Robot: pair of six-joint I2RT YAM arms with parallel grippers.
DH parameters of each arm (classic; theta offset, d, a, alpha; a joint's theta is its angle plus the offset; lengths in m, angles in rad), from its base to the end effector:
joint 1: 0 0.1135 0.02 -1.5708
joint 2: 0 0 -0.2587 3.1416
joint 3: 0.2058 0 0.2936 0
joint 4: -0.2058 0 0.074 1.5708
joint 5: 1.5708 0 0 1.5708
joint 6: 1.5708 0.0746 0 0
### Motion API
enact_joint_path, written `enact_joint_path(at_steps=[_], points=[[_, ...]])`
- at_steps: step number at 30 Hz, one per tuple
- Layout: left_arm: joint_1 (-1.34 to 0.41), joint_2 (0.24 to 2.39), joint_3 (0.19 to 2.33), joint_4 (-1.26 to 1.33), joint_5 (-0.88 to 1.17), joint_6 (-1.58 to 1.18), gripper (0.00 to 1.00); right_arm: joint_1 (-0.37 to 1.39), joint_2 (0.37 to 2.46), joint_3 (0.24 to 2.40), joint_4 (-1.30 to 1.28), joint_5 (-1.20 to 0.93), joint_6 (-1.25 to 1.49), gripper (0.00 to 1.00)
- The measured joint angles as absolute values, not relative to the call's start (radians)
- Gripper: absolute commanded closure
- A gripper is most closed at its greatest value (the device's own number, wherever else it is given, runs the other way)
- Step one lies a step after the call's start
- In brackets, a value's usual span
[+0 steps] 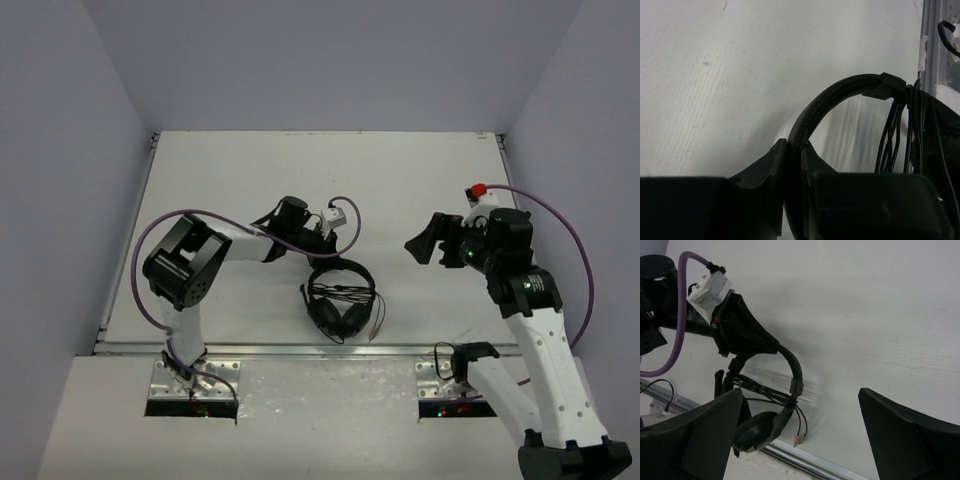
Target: Wrap the headphones
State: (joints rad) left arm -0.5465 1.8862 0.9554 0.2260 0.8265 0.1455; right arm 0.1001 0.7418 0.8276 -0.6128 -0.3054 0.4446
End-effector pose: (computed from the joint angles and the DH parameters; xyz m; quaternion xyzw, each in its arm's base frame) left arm 0.3259 -0.2625 0.0841 0.4404 0.7249 -0.4338 0.3040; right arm 0.2325 0.0459 0.2997 0.0722 0.8571 0.2595 0.4391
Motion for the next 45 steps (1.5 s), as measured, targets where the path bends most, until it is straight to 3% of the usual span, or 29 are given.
enact_joint_path(at_steps=[6,8,21,22,23,29,34,40,45], points=[[-0.546,1.910,0.955,0.266,0.797,0.152,0.90,0.100,0.743,0.797,-0.598,-0.341,0.445,0.01],[-0.546,1.937,0.955,0.270,0.789,0.155,0.80,0.100,0.744,0.795,-0.593,-0.352,0.445,0.01],[-0.546,1.931,0.959,0.252,0.692,0.149,0.45,0.100,0.731,0.794,-0.547,-0.413,0.447,0.01],[-0.546,1.913,0.959,0.241,0.665,0.141,0.19,0.100,0.731,0.792,-0.543,-0.418,0.448,0.01],[-0.546,1.893,0.959,0.235,0.641,0.142,0.00,0.100,0.731,0.789,-0.538,-0.422,0.449,0.01],[-0.545,1.745,0.971,0.208,0.469,0.077,0.00,0.100,0.732,0.784,-0.532,-0.430,0.447,0.01],[-0.530,1.583,0.976,0.132,0.149,-0.100,0.00,0.100,0.736,0.797,-0.564,-0.392,0.413,0.01],[-0.442,1.266,1.007,-0.171,-0.353,-0.386,0.00,0.152,0.752,0.919,-0.685,-0.152,0.338,0.01],[-0.431,0.916,0.966,-0.382,-0.626,-0.494,0.00,0.225,0.731,0.995,-0.721,0.042,0.281,0.01]])
